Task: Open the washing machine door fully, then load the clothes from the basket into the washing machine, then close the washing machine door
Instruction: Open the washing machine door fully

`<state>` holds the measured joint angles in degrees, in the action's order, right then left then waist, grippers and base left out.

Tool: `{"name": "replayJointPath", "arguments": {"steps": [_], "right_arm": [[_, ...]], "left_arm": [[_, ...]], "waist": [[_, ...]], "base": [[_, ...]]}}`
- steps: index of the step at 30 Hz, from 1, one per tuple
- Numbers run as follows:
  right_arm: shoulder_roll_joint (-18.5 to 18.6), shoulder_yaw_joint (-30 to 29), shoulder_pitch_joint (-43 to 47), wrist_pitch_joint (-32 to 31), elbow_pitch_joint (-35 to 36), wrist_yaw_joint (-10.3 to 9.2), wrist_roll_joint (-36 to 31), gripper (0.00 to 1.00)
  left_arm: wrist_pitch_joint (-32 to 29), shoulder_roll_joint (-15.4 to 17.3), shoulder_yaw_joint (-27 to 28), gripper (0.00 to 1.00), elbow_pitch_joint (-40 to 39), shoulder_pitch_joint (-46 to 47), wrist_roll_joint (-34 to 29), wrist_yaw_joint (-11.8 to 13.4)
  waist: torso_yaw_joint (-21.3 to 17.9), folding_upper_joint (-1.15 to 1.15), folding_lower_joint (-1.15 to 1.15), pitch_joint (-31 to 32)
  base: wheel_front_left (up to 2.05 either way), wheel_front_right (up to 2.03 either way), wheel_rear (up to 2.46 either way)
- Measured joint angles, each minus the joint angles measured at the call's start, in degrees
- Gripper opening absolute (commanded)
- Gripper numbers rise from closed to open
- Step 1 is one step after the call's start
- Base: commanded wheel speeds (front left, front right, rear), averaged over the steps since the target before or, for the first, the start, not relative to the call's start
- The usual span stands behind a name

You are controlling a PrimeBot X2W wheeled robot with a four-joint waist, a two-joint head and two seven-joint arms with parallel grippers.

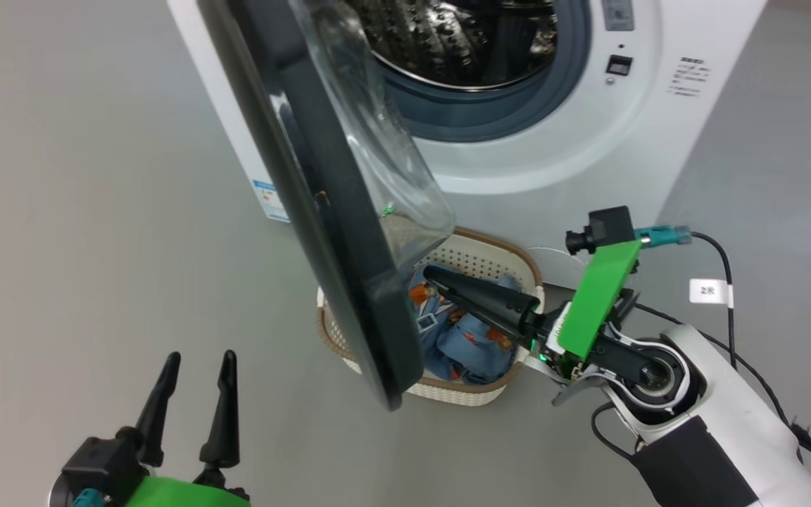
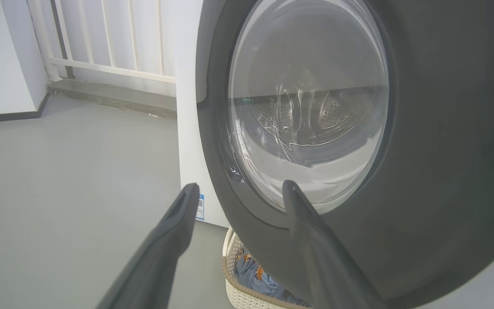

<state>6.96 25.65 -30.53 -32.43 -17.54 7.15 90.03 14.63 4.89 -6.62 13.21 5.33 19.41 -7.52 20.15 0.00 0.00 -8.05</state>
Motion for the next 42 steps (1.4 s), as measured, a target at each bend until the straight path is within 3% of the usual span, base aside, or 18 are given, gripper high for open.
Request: {"name": "replayJointPath", "arguments": {"steps": [18, 42], "right_arm": [[3.5, -2.0, 8.0, 10.4, 4.7, 0.00, -1.9, 1.00], [11.8, 4.1, 15.0, 27.4, 3.9, 0.00, -4.6, 1.00]], "left_arm": [[0.0, 1.5, 3.1, 1.00, -0.1, -2.1, 0.0, 0.0], [0.0, 2.2, 6.5, 1.00, -1.6, -6.5, -0.9, 0.0]], "waist": [[-7.7, 0.00, 0.00, 2.3], [-15.3, 0.00, 0.00, 4.6]], "base": [[0.00, 0.00, 0.00], [0.00, 0.00, 0.00]]}}
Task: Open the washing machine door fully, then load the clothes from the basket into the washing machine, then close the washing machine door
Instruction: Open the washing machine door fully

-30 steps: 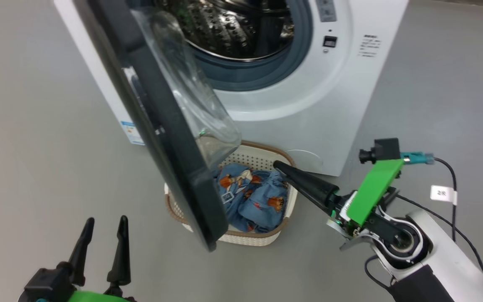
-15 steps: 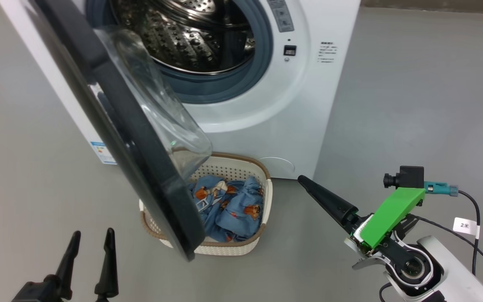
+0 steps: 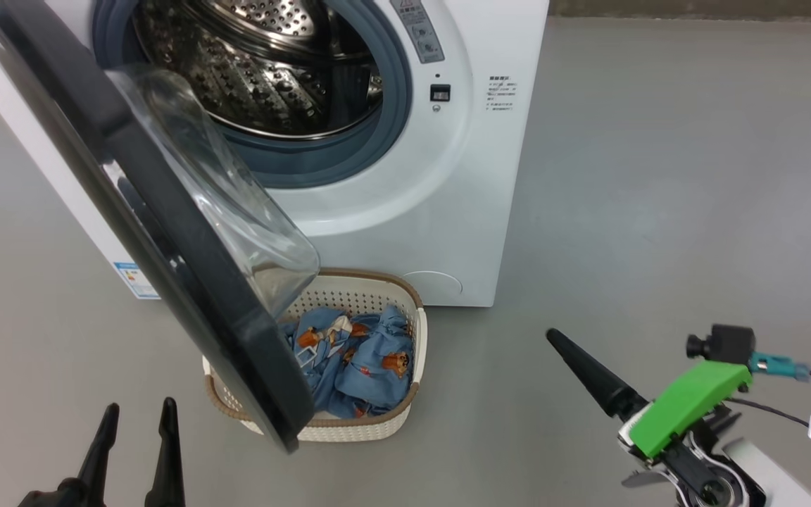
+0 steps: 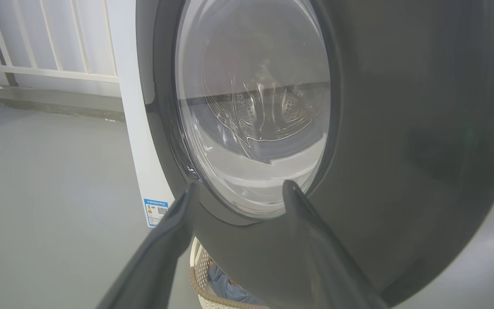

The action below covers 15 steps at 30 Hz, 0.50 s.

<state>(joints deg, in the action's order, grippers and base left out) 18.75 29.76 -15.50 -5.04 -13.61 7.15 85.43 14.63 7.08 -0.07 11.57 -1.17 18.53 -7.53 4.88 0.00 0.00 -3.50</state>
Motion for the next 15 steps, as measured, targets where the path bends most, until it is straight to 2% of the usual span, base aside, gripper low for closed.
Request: {"name": "replayJointPath", "arguments": {"steps": [15], "right_arm": [[5.7, 4.3, 2.3, 16.5, -5.0, 0.00, -2.0, 1.00]], "left_arm": [[0.0, -0.1, 0.8, 1.00, -0.2, -0.4, 0.0, 0.0]], "waist": [[-0.9, 0.00, 0.00, 0.5]], "base": [[0.00, 0.00, 0.00]]}}
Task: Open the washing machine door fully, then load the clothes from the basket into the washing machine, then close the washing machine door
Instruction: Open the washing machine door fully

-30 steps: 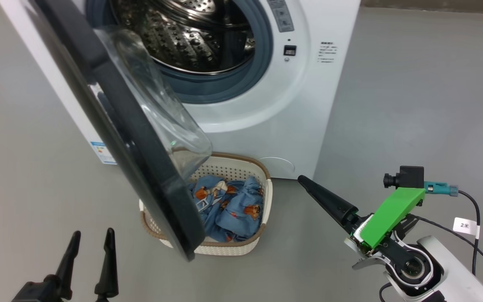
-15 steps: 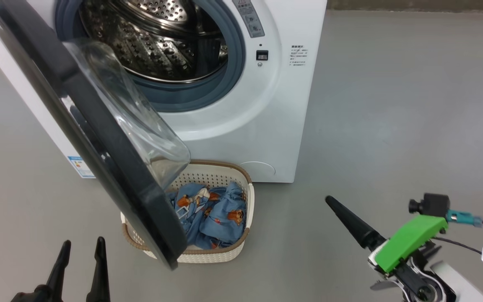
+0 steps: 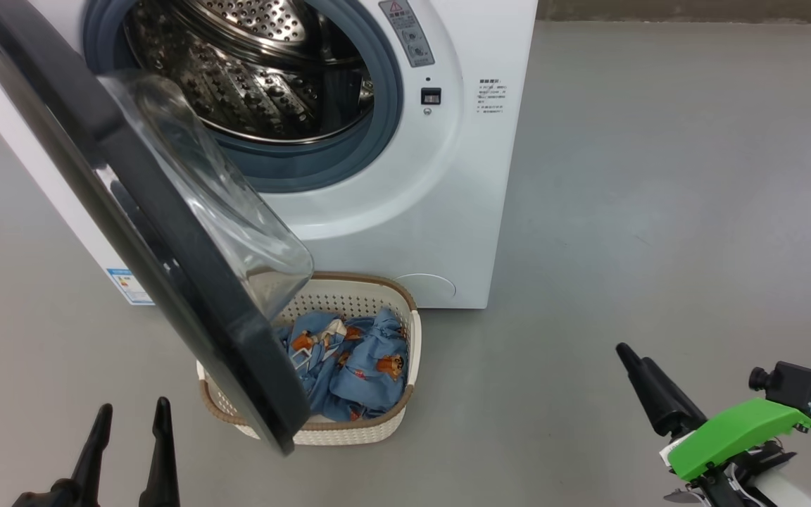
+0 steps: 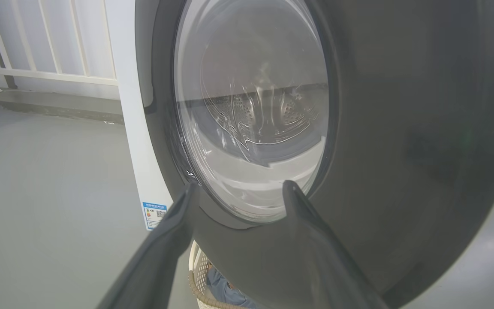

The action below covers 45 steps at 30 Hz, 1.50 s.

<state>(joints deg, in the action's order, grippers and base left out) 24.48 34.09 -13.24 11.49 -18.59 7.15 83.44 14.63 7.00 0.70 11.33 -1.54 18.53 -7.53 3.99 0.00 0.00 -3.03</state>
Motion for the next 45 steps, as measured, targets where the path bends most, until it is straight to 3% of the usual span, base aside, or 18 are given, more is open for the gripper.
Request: {"name": "replayJointPath", "arguments": {"steps": [5, 13, 25, 36, 45], "right_arm": [[0.8, -0.1, 0.0, 2.5, -2.2, 0.00, -3.7, 1.00], [-3.5, -15.7, 3.1, 2.9, -2.2, 0.00, -21.6, 1.00], [-8.0, -24.8, 7.9, 3.0, 1.9, 0.01, -45.6, 1.00], [-11.9, -29.1, 12.5, 3.0, 3.6, 0.01, -55.1, 1.00], [-13.2, -30.4, 14.0, 3.0, 3.1, 0.01, -56.2, 1.00]], "left_arm": [[0.0, 0.0, 0.2, 1.00, -0.1, 0.0, 0.0, 0.0], [0.0, -0.4, 0.5, 1.00, -0.2, 0.0, 0.0, 0.0], [0.0, -0.5, 0.7, 1.00, -0.2, 0.0, 0.0, 0.0], [0.0, -0.7, 0.8, 1.00, -0.2, 0.0, 0.0, 0.0], [0.0, -0.8, 0.8, 1.00, -0.2, 0.0, 0.0, 0.0]], "waist": [[-0.3, 0.00, 0.00, -0.1], [-0.3, 0.00, 0.00, -0.1], [0.3, 0.00, 0.00, 0.0], [0.7, 0.00, 0.00, 0.1], [0.8, 0.00, 0.00, -0.1]], "base": [[0.00, 0.00, 0.00], [0.00, 0.00, 0.00], [0.00, 0.00, 0.00], [0.00, 0.00, 0.00], [0.00, 0.00, 0.00]]}}
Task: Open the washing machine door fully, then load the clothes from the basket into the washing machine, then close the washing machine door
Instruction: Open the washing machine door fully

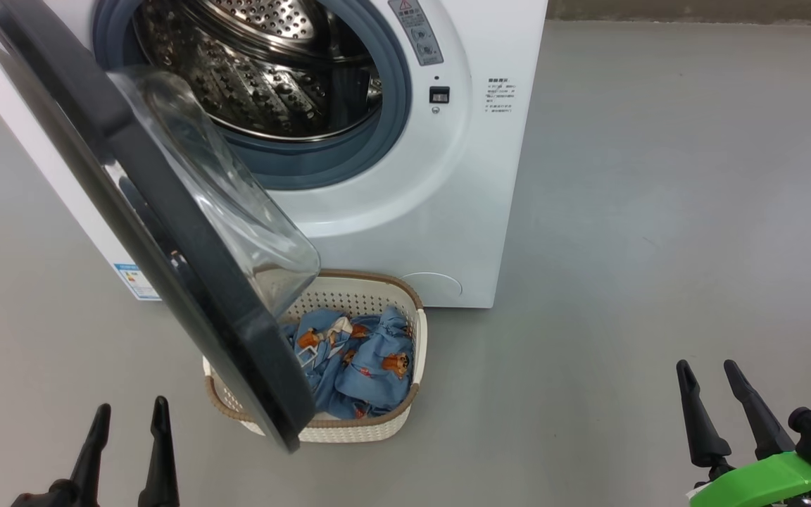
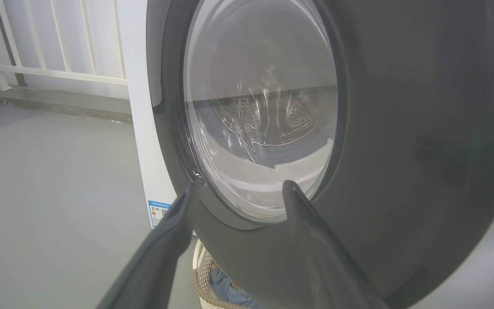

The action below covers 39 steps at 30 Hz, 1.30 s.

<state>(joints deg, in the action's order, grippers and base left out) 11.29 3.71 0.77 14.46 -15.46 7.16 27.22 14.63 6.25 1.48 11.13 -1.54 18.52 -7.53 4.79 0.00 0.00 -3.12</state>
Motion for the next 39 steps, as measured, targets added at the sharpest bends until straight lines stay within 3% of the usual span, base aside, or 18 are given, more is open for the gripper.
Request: {"name": "replayJointPath", "arguments": {"steps": [2, 3, 4, 5, 9, 14, 21, 31, 39], "right_arm": [[-0.1, -0.2, 0.0, 0.0, 0.0, 0.00, 0.0, 1.00], [-0.1, -0.2, 0.0, 0.0, 0.0, 0.00, 0.0, 1.00], [-0.1, -0.3, 0.0, 0.0, 0.0, 0.00, 0.0, 1.00], [-0.1, -0.3, 0.0, 0.0, 0.0, 0.00, 0.0, 1.00], [-0.2, -0.5, 0.0, 0.0, 0.0, 0.00, -0.1, 1.00], [-0.3, -0.8, 0.8, 0.0, 0.1, 0.00, -0.1, 1.00], [-0.4, -1.6, 1.0, 0.0, 0.5, 0.00, -1.0, 1.00], [-0.6, -2.1, 1.0, 0.0, 0.8, 0.00, -1.6, 1.00], [-0.7, -2.5, 1.0, 0.0, 1.0, 0.00, -1.8, 1.00]], "left_arm": [[0.0, 0.0, 0.0, 1.00, 0.0, 0.0, 0.0, 0.0], [0.0, 0.0, 0.0, 0.91, 0.0, 0.0, 0.0, 0.0], [0.0, -0.1, 0.2, 0.42, -0.1, 0.0, 0.1, 0.0], [0.0, -0.2, 0.5, 0.00, -0.3, 0.0, 0.1, 0.0], [0.0, -0.4, 2.5, 0.00, -2.5, 0.1, 0.3, 0.0], [0.0, -0.6, 5.9, 0.00, -11.2, 0.6, 0.7, 0.0], [0.0, -1.4, 3.4, 0.00, -23.7, 2.1, 1.0, 0.0], [-1.1, -1.9, -14.4, 0.00, -30.9, 2.3, -1.8, 0.0], [-2.5, -2.1, -24.5, 0.00, -25.2, 2.8, 0.1, 0.0]], "waist": [[0.0, 0.00, 0.00, -0.1], [0.1, 0.00, 0.00, 0.0], [0.1, 0.00, 0.00, 0.0], [0.2, 0.00, 0.00, 0.0], [0.5, 0.00, 0.00, 0.3], [1.1, 0.00, 0.00, 0.3], [1.6, 0.00, 0.00, -0.3], [1.1, 0.00, 0.00, -0.5], [0.6, 0.00, 0.00, -0.9]], "base": [[0.00, 0.00, 0.00], [0.00, 0.00, 0.00], [0.00, 0.00, 0.00], [0.00, 0.00, 0.00], [0.00, 0.00, 0.00], [0.00, 0.00, 0.00], [0.00, 0.00, 0.00], [0.00, 0.00, 0.00], [0.00, 0.00, 0.00]]}}
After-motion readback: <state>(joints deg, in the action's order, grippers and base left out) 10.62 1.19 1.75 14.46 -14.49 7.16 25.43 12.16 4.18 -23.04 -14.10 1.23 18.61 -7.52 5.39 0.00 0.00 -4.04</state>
